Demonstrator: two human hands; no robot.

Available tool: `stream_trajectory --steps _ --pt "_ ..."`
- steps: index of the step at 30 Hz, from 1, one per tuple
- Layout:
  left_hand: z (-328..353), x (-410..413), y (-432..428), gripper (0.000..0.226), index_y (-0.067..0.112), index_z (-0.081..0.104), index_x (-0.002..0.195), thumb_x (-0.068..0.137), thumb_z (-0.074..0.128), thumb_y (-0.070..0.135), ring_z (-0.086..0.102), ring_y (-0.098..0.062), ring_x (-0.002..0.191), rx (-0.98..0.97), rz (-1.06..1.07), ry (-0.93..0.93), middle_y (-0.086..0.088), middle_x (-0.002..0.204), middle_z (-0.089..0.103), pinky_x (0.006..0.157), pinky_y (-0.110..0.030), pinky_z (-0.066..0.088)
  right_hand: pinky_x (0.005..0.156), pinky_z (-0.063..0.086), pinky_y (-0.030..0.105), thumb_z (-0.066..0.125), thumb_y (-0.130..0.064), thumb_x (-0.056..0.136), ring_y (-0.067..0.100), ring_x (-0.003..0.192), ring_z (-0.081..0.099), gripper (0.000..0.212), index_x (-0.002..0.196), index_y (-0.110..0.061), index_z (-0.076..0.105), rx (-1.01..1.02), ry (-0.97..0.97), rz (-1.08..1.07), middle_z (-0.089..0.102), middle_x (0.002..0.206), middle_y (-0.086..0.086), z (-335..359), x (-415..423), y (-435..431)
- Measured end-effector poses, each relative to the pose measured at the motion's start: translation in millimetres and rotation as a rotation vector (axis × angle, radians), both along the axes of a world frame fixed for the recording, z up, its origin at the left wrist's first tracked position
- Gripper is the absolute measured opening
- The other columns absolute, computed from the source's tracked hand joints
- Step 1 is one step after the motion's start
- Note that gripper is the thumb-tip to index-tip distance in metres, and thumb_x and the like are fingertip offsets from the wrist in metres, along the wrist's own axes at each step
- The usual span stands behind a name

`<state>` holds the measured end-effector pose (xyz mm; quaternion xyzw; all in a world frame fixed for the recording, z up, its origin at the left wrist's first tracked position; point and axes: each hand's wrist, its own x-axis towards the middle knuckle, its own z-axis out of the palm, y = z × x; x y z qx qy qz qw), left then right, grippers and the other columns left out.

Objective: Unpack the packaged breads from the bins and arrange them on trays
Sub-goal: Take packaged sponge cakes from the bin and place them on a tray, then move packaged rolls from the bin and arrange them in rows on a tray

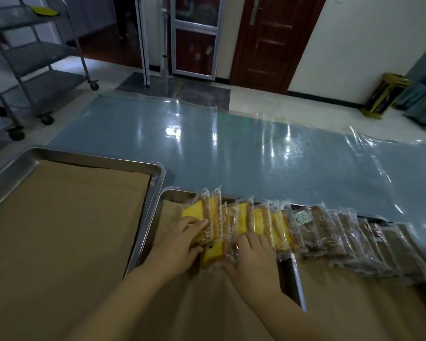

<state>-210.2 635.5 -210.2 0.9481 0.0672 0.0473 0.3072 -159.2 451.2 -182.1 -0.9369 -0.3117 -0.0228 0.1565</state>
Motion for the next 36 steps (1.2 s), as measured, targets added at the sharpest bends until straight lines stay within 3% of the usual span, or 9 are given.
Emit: stream_trajectory --steps 4,9,15,20,26,30,32,34,36 --pt "4.1 17.0 10.9 0.060 0.029 0.034 0.142 0.089 0.058 0.019 0.034 -0.013 0.125 0.042 0.015 -0.004 0.006 0.142 0.035 0.100 -0.019 0.029 0.093 0.038 0.033 0.057 -0.058 0.080 0.018 0.111 0.041 0.050 0.115 -0.023 0.051 -0.091 0.017 -0.093 0.052 0.120 -0.004 2.4 17.2 20.0" --pt "9.2 17.6 14.8 0.066 0.029 0.032 0.144 0.086 0.062 0.022 0.034 -0.016 0.127 0.070 -0.011 0.088 0.006 0.144 0.033 0.103 -0.029 0.036 0.096 0.040 0.036 0.062 -0.058 0.079 0.022 0.116 0.038 0.056 0.116 -0.020 0.045 -0.182 0.104 -0.149 0.046 0.129 0.001 4.6 28.3 26.4" --pt "23.2 -8.6 3.3 0.062 0.030 0.037 0.141 0.084 0.065 0.030 0.039 -0.013 0.124 0.054 -0.016 0.088 0.007 0.139 0.036 0.099 -0.033 0.042 0.094 0.040 0.034 0.057 -0.041 0.085 0.021 0.118 0.039 0.047 0.126 -0.021 0.045 -0.097 0.123 -0.087 0.045 0.130 0.000 19.9 12.2 -0.4" --pt "52.0 -36.4 -20.4 0.048 0.033 0.047 0.130 0.084 0.063 0.036 0.047 -0.008 0.107 0.063 -0.043 -0.006 0.011 0.126 0.046 0.086 -0.023 0.043 0.085 0.045 0.030 0.057 -0.036 0.085 0.015 0.108 0.048 0.042 0.124 -0.025 0.047 -0.023 0.158 -0.058 0.048 0.123 -0.005 45.1 -14.1 -48.9" --pt "87.9 -62.1 -70.9 0.039 0.036 0.053 0.123 0.086 0.058 0.046 0.049 -0.003 0.108 0.101 -0.139 -0.078 0.016 0.123 0.051 0.089 -0.030 0.045 0.075 0.043 0.027 0.059 -0.048 0.084 0.012 0.099 0.052 0.043 0.121 -0.029 0.049 -0.094 0.123 -0.100 0.053 0.117 -0.008 78.2 -33.4 -121.6" --pt "108.4 -72.4 -111.2 0.037 0.037 0.052 0.123 0.087 0.055 0.048 0.040 0.006 0.098 0.119 -0.215 -0.098 0.019 0.120 0.050 0.074 -0.008 0.031 0.075 0.044 0.025 0.058 -0.053 0.083 0.009 0.098 0.053 0.044 0.120 -0.030 0.051 -0.136 0.128 -0.142 0.056 0.118 -0.009 99.6 -43.7 -173.5" --pt "120.1 -77.8 -134.1 0.036 0.039 0.052 0.122 0.087 0.055 0.048 0.044 0.004 0.099 0.111 -0.230 -0.101 0.020 0.118 0.051 0.077 -0.011 0.035 0.077 0.046 0.025 0.059 -0.053 0.083 0.006 0.094 0.052 0.043 0.119 -0.031 0.052 -0.158 0.123 -0.136 0.058 0.116 -0.010 112.9 -48.6 -201.7" --pt "132.7 -83.2 -159.0 0.034 0.040 0.053 0.120 0.087 0.054 0.049 0.048 0.001 0.100 0.130 -0.240 -0.115 0.020 0.116 0.053 0.084 -0.022 0.043 0.075 0.043 0.023 0.060 -0.053 0.082 0.004 0.090 0.049 0.042 0.118 -0.031 0.053 -0.173 0.102 -0.126 0.060 0.115 -0.010 129.3 -53.9 -231.6" --pt "145.3 -87.9 -185.7 0.033 0.039 0.054 0.118 0.086 0.056 0.048 0.049 0.002 0.097 0.123 -0.257 -0.130 0.020 0.112 0.054 0.082 -0.021 0.043 0.076 0.042 0.023 0.061 -0.051 0.082 0.006 0.092 0.052 0.041 0.117 -0.031 0.054 -0.187 0.091 -0.105 0.060 0.115 -0.010 147.1 -59.5 -261.9"
